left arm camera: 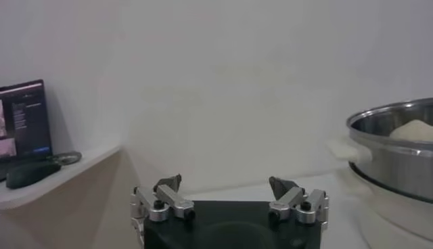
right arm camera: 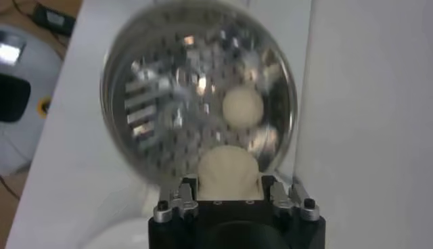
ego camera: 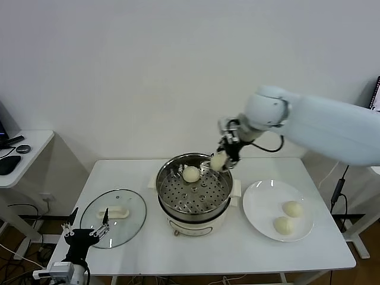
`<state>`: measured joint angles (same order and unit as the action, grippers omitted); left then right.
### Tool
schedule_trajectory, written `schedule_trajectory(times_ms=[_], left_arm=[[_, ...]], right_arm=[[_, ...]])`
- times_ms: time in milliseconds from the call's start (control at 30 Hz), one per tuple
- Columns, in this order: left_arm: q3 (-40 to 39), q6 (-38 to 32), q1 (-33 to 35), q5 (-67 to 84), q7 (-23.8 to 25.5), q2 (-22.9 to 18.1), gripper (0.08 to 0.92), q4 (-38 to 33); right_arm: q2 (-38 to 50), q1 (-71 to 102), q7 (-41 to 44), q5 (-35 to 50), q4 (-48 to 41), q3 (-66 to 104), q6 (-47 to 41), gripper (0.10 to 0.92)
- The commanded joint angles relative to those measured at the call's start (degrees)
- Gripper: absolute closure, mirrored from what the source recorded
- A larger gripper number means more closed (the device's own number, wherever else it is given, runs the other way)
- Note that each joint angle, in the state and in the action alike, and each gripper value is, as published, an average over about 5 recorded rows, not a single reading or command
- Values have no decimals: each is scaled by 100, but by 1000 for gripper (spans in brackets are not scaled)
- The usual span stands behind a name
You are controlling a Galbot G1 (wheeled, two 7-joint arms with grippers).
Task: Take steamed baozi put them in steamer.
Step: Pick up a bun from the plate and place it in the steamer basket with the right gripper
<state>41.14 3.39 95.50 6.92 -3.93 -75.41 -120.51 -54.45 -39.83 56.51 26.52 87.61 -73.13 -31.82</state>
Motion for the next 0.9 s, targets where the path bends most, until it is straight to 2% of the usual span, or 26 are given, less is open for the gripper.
schedule_trajectory(times_ms=[33, 367, 900], left_arm=[[69, -26, 3, -8, -7, -61, 177, 63], [159, -63, -20, 51, -9, -87, 177, 65], [233, -97, 3, 105, -3, -69, 177, 73]], right_arm=[[-1596, 370, -600, 766, -536, -284, -649, 466], [-2284, 955, -748, 640, -1269, -191, -972, 465], [-2591, 1694, -769, 126, -1959, 61, -921, 448]])
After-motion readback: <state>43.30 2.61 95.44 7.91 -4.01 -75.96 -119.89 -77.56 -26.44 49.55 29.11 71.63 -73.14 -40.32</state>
